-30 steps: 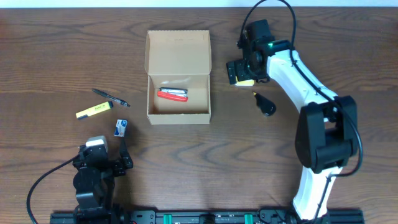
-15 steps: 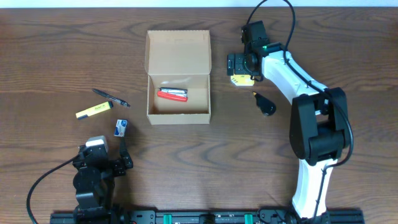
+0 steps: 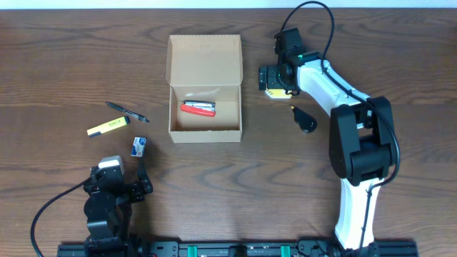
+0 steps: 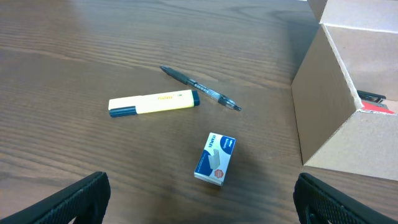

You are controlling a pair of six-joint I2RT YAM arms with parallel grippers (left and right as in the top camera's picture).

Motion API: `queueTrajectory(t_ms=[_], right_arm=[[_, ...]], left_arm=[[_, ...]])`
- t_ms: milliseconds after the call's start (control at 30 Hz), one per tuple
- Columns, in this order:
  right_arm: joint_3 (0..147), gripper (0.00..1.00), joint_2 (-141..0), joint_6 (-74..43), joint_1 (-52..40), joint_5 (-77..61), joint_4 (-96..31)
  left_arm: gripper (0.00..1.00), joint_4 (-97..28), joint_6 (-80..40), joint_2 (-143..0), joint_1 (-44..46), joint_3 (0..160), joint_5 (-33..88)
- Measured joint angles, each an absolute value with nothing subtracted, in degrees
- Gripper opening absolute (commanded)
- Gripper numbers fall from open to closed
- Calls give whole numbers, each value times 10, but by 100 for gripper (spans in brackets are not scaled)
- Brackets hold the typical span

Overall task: Pack container
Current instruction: 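Move the right gripper to the yellow sticky-note pad and grasp it, then carry the sticky-note pad over the box with the right gripper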

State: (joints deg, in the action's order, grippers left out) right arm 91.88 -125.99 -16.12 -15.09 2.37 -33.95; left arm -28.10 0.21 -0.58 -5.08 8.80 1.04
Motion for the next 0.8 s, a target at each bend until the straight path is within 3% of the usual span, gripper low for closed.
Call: queueTrajectory(t_ms=[300,433,667,800], right_arm=[[919,98,-1271,-161,-152,25,-340],[919,77,-1271,-161,-152,25,-340],[919,58,-1271,-160,-152,24,-340],[923,42,-1271,-160,-152,24,-356]], left_arm=[[95,-281,2,-6,-51,88,10],[95,-281,2,-6,-51,88,10],[95,-281,2,-6,-51,88,10],[95,-281,2,-6,-51,88,10]])
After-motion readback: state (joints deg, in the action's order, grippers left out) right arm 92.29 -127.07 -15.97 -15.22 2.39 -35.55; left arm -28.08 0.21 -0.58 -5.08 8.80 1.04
